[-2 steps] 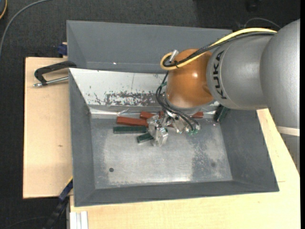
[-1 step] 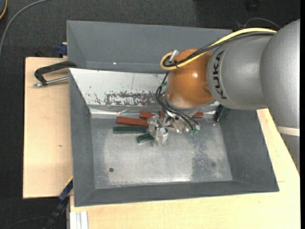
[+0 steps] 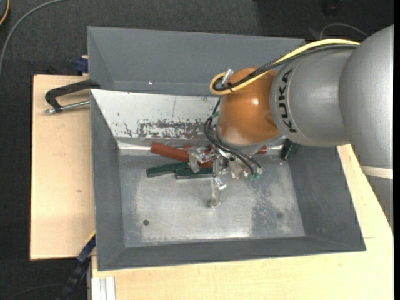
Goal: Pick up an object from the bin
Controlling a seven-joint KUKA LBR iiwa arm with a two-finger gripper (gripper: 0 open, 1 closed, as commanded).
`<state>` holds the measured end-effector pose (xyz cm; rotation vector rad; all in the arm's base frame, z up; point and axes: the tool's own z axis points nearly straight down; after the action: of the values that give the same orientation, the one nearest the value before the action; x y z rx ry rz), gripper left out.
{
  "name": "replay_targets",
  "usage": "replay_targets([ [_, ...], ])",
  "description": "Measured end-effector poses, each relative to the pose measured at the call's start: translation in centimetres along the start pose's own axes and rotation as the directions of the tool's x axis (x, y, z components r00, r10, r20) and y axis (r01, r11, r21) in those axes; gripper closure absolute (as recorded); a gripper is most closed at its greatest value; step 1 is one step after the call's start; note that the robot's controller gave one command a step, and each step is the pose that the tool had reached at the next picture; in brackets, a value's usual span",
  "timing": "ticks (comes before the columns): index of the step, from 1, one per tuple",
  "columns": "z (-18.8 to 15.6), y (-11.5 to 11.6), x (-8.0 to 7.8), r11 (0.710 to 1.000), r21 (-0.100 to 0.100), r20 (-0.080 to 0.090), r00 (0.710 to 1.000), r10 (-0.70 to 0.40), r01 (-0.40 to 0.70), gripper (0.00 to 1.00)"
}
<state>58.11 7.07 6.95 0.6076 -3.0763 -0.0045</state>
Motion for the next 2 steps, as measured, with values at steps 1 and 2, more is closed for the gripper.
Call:
replay_targets([
  [1,-0.4,-0.1,-0.4,1.0,0.003,0.014,1.0,0.002,-0.002,1.0],
  [2,-14.0,-1.1,0.9,0.983,0.011,0.019,0.983,-0.184,0.183,1.0],
])
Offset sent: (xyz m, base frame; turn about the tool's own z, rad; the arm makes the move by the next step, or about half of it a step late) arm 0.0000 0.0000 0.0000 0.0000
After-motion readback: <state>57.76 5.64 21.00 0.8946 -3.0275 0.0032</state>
